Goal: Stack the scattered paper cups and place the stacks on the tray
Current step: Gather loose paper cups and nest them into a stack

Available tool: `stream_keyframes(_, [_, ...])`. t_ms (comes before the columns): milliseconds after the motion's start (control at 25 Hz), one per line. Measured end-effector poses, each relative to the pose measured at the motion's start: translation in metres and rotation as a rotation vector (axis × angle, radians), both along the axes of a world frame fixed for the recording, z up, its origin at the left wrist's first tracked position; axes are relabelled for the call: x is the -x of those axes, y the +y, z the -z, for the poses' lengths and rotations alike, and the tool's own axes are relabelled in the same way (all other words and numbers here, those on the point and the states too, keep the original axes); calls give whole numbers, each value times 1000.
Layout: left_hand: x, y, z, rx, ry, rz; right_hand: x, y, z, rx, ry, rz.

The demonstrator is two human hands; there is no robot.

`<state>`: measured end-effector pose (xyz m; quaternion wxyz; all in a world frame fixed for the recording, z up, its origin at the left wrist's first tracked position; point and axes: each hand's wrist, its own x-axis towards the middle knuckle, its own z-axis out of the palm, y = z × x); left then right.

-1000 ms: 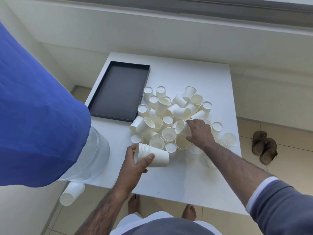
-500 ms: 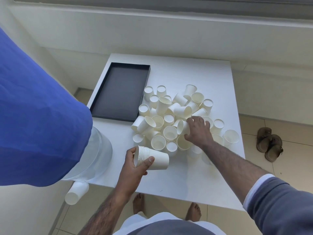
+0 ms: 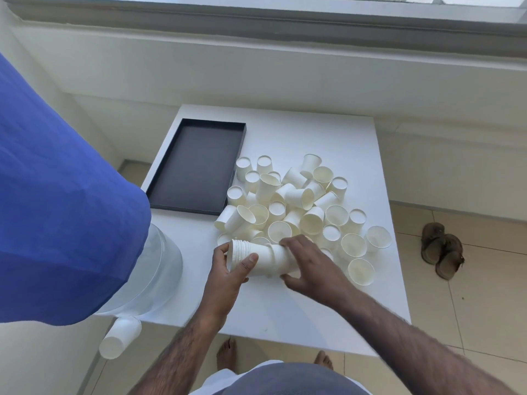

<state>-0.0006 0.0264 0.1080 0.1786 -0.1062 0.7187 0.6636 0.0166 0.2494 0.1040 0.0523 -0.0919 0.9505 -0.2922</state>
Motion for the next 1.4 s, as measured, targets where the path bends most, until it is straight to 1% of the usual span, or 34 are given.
stream_keyframes(80, [1,9,0,-18,-11,39,-1,-6,-4,28,-2,12])
stream_keyframes(200, [3,19,1,-21,-39,109,-1,-12,-8,-18,15,22])
stream_keyframes(360, [12,24,4,18,-30,192,1,-9,-9,-58,5,46])
stream_keyframes(520, [26,34,9,73,-12,392,1,-5,-9,-120,41,15])
stream_keyframes(640, [42,43,8,94,17,622,-1,-2,-13,-79,58,22])
stream_keyframes(680, [51,42,9,95,55,655,-2,2,-14,-52,58,46])
stream_keyframes(720, [61,38,10,95,114,629,-4,7,-15,-20,65,83])
stream_keyframes(760, [73,32,14,127,190,540,-5,13,-15,14,79,133])
stream_keyframes(800, [85,25,22,204,269,415,-7,19,-15,44,91,191])
stream_keyframes(880, [107,12,41,485,369,209,-13,30,-16,98,87,299])
stream_keyframes(920, [116,8,52,629,375,164,-16,34,-16,122,79,331])
stream_keyframes(960, [124,7,63,735,374,165,-19,39,-16,140,71,349])
stream_keyframes(1040, [136,9,83,861,385,238,-25,46,-15,153,59,367])
stream_keyframes(1160, [144,15,103,930,404,280,-32,51,-15,148,48,390])
stream_keyframes(1320, [144,18,105,910,433,255,-36,50,-17,169,51,396])
stream_keyframes(1400, [140,16,98,836,452,246,-33,47,-19,201,62,413])
